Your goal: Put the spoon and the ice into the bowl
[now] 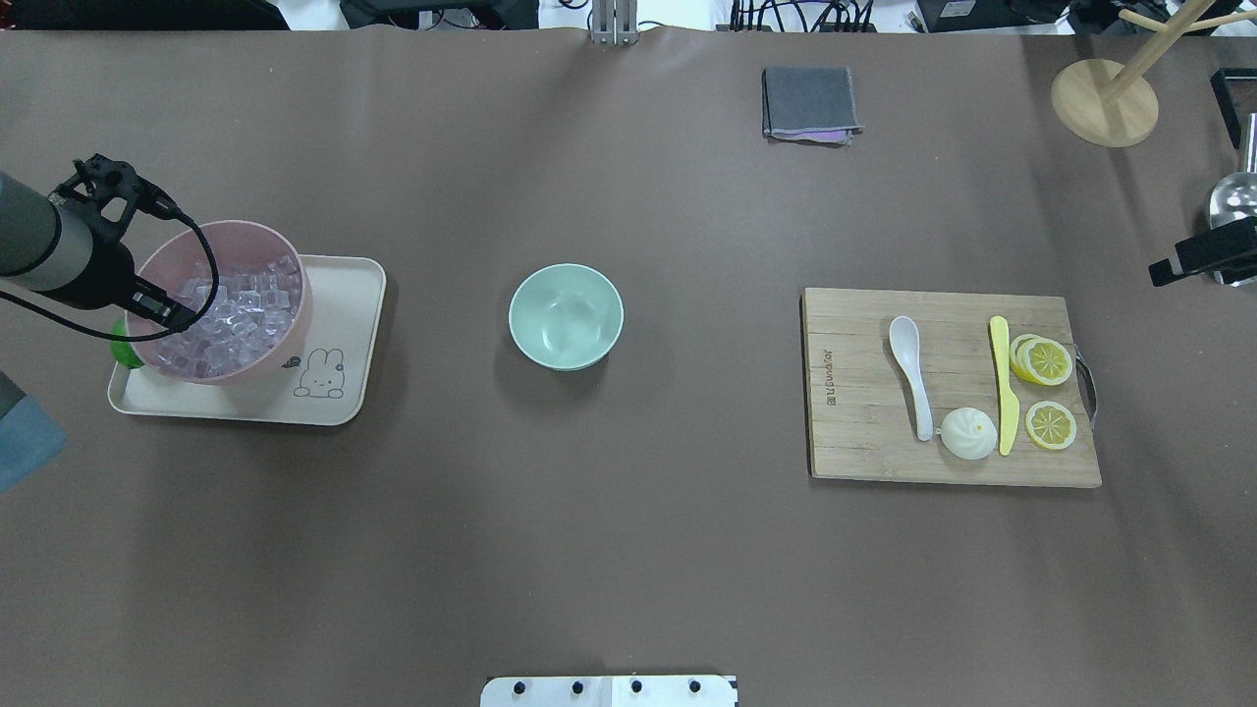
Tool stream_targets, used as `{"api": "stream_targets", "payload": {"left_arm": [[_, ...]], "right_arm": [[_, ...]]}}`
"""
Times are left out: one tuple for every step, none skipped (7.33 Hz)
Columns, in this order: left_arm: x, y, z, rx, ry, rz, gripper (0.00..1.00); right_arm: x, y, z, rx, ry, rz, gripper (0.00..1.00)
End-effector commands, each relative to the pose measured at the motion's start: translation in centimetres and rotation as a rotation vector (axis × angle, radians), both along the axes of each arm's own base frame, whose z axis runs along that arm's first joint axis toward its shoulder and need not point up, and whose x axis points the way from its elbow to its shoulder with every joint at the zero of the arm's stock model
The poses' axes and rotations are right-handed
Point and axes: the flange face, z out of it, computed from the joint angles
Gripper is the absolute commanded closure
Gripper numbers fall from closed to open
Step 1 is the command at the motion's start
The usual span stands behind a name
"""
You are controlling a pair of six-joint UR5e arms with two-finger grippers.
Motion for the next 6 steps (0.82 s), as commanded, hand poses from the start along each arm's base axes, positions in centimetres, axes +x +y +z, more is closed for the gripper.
{"api": "stream_targets", "payload": {"left_arm": [[0.06,-0.02,0.16,-0.005,-0.002,-0.002,0.41],[0.07,-0.01,0.16,-0.007,0.0,-0.004,0.46],[0.15,0.02,0.23,-0.01,-0.001,-0.003,0.53],[0.65,0.2,0.3,-0.011,-0.002,0.006,0.56],[0.92,0.0,-0.04,-0.007,0.002,0.006,0.57],[0.93,0.0,-0.05,-0.007,0.002,0.006,0.78]], "right_arm": [[-0.1,0.01,0.01,0.0,0.001,-0.002,0.0],[-0.38,0.06,0.02,-0.001,0.002,-0.006,0.0],[-0.38,0.06,0.02,-0.001,0.002,-0.006,0.0],[-0.52,0.09,0.02,-0.003,0.002,-0.007,0.0],[-0.66,0.12,0.02,-0.007,0.001,-0.008,0.0],[-0.7,0.03,-0.12,-0.004,0.0,-0.008,0.0]]}}
